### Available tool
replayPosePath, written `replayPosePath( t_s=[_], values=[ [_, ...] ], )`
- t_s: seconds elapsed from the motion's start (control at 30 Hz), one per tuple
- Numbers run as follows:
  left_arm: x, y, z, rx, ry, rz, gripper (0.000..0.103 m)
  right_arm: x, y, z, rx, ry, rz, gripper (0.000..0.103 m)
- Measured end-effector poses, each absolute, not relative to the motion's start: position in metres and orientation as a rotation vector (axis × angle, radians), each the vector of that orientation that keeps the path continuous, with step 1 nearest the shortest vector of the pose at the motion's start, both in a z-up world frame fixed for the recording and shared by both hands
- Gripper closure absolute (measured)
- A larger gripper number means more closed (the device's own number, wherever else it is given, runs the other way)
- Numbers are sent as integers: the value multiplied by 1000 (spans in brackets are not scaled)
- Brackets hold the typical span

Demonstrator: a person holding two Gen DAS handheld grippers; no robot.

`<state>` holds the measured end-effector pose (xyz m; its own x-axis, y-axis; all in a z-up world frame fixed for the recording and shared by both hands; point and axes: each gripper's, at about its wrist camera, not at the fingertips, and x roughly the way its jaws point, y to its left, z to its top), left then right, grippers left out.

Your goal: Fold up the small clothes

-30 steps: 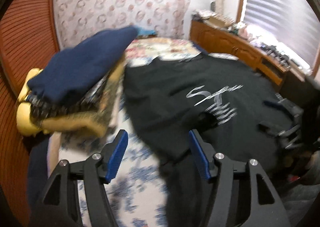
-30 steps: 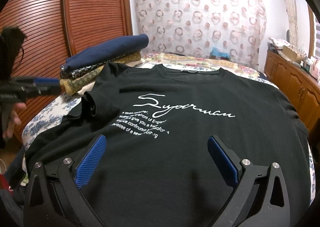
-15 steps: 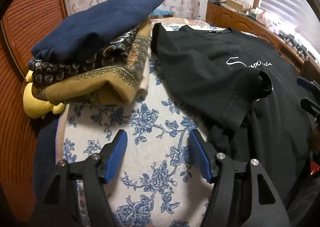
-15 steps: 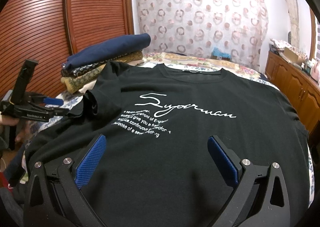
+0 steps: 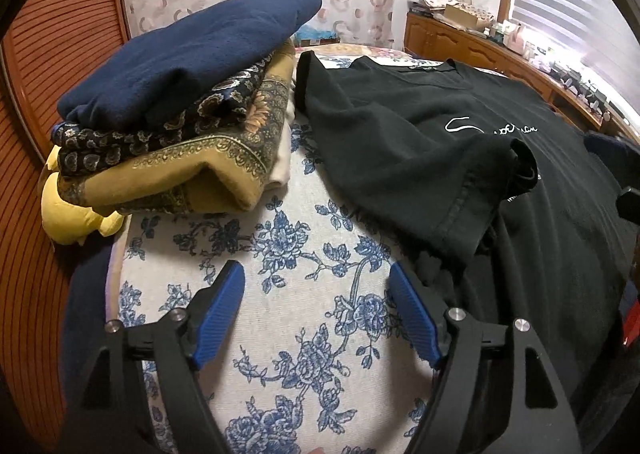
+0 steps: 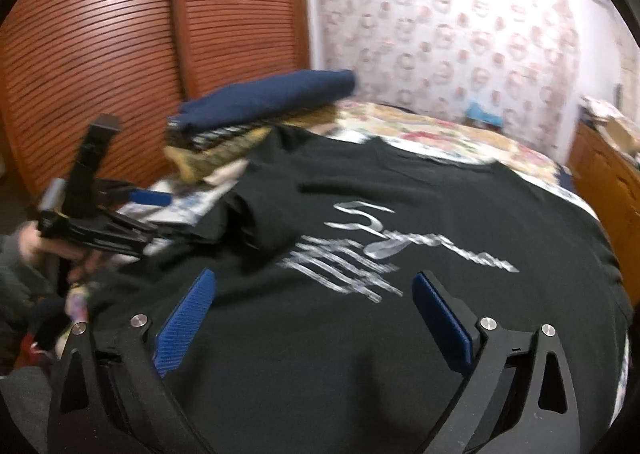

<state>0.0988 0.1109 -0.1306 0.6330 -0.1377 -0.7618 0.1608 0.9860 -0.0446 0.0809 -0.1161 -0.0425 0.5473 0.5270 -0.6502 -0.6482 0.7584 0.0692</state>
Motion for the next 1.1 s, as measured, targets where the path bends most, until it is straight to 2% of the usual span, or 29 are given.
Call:
replayPosePath(
  t_s=[0.07,0.17,0.33,0.5,0.67,0.83,0.93,1.1],
  values=[
    [96,116,-129,16,875,-147,28,83,-102,-39,-197,710,757,9],
    [83,128,-121,-34,845,-112,28,84,-81,-36,-224,714,826,21],
    [58,144,-105,-75,779,-79,28,83,-38,-39,-288,726,935,51],
    [41,152,-93,-75,738,-52,28,87,-7,-56,-339,791,996,69],
    [36,152,-91,-75,727,-51,28,101,7,-82,-394,859,1015,74],
    [36,145,-95,-62,735,-51,28,117,3,-90,-358,901,1001,95],
    [35,138,-96,-56,739,-61,28,122,-5,-80,-333,874,995,101],
    [36,130,-96,-56,742,-83,28,137,-26,-53,-240,812,966,102]
  ],
)
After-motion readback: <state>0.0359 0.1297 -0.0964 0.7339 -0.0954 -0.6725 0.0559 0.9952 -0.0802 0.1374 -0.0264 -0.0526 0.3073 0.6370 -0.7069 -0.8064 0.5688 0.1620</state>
